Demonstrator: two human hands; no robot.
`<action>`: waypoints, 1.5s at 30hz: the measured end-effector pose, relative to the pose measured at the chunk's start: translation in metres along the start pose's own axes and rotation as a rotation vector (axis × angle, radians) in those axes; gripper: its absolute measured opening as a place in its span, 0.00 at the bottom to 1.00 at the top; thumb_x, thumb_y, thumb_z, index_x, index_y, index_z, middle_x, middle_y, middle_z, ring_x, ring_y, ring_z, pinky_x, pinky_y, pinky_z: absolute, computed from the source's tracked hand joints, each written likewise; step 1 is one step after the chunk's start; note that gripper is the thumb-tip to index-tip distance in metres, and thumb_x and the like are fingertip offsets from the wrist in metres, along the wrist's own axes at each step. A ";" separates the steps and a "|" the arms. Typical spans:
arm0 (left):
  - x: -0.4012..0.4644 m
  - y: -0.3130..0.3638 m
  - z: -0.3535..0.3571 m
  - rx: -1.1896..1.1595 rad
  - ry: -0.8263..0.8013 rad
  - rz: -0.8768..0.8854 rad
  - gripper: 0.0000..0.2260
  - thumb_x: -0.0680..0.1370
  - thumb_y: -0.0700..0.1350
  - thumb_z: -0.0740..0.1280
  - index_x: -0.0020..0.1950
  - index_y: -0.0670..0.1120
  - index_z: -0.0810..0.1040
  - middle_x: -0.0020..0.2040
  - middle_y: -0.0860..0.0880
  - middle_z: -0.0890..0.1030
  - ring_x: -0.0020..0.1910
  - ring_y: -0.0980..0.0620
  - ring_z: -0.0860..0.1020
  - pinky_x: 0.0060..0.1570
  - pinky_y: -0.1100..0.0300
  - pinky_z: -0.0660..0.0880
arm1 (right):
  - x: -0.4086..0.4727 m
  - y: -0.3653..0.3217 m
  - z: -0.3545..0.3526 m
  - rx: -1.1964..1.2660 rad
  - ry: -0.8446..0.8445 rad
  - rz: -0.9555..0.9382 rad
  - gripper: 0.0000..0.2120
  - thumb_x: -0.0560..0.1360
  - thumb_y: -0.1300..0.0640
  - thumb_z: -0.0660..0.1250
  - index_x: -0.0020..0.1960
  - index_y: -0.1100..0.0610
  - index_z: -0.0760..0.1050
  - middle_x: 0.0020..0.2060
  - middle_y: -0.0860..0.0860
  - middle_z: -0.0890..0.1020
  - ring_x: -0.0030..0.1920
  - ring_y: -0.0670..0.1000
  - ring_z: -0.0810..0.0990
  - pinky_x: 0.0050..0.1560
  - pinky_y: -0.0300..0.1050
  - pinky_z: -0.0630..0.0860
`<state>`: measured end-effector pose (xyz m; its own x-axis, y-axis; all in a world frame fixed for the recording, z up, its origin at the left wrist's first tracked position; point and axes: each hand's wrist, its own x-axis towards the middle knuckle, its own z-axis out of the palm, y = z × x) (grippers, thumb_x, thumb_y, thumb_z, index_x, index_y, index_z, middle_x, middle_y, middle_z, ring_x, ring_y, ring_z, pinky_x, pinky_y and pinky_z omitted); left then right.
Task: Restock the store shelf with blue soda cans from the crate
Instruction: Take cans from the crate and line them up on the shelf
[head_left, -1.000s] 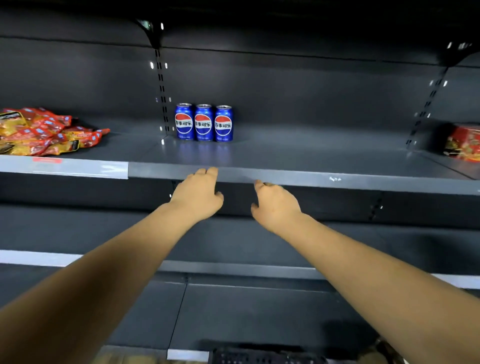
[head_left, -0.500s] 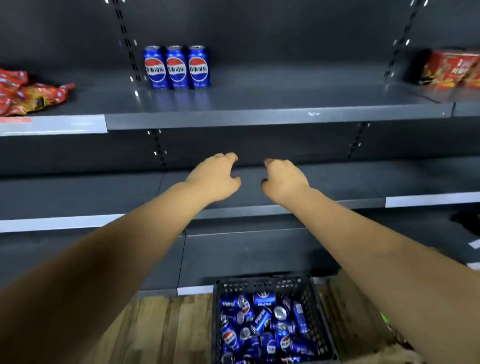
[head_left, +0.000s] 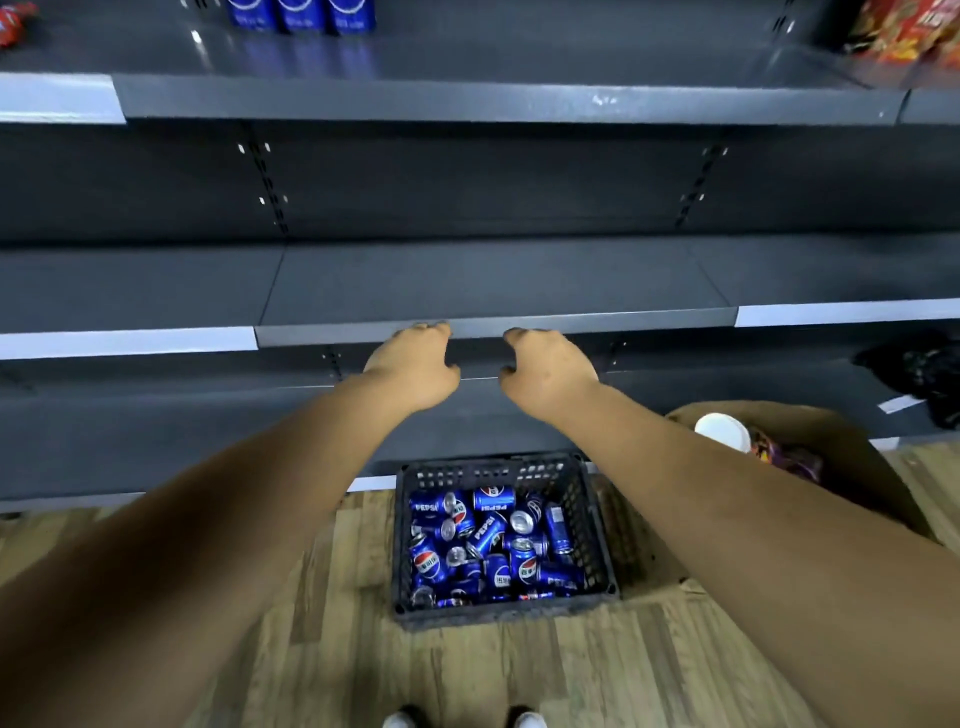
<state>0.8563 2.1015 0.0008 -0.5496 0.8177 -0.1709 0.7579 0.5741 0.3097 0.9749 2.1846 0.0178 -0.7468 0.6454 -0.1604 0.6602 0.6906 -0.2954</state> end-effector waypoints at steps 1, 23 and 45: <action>0.004 0.000 0.008 -0.004 -0.020 -0.013 0.21 0.79 0.46 0.61 0.70 0.42 0.65 0.68 0.42 0.70 0.66 0.43 0.69 0.63 0.51 0.69 | 0.002 0.008 0.006 0.014 -0.003 -0.002 0.11 0.77 0.60 0.60 0.59 0.60 0.71 0.47 0.56 0.76 0.53 0.58 0.77 0.43 0.43 0.71; 0.016 -0.102 0.349 -0.253 -0.278 -0.403 0.16 0.78 0.42 0.62 0.66 0.42 0.73 0.63 0.42 0.77 0.57 0.46 0.76 0.51 0.58 0.72 | 0.020 0.184 0.318 0.252 -0.164 0.094 0.14 0.76 0.64 0.60 0.58 0.58 0.79 0.52 0.56 0.83 0.53 0.56 0.80 0.54 0.44 0.73; 0.133 -0.185 0.680 -0.597 -0.316 -0.276 0.09 0.76 0.37 0.59 0.45 0.35 0.77 0.46 0.37 0.80 0.44 0.42 0.78 0.50 0.47 0.75 | 0.181 0.277 0.685 0.932 -0.097 0.819 0.20 0.70 0.56 0.67 0.57 0.67 0.72 0.51 0.62 0.80 0.54 0.62 0.79 0.58 0.56 0.76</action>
<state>0.8823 2.1318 -0.7152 -0.4971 0.6712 -0.5500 0.2361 0.7145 0.6586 0.9675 2.2693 -0.7378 -0.1708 0.7228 -0.6696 0.6558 -0.4238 -0.6248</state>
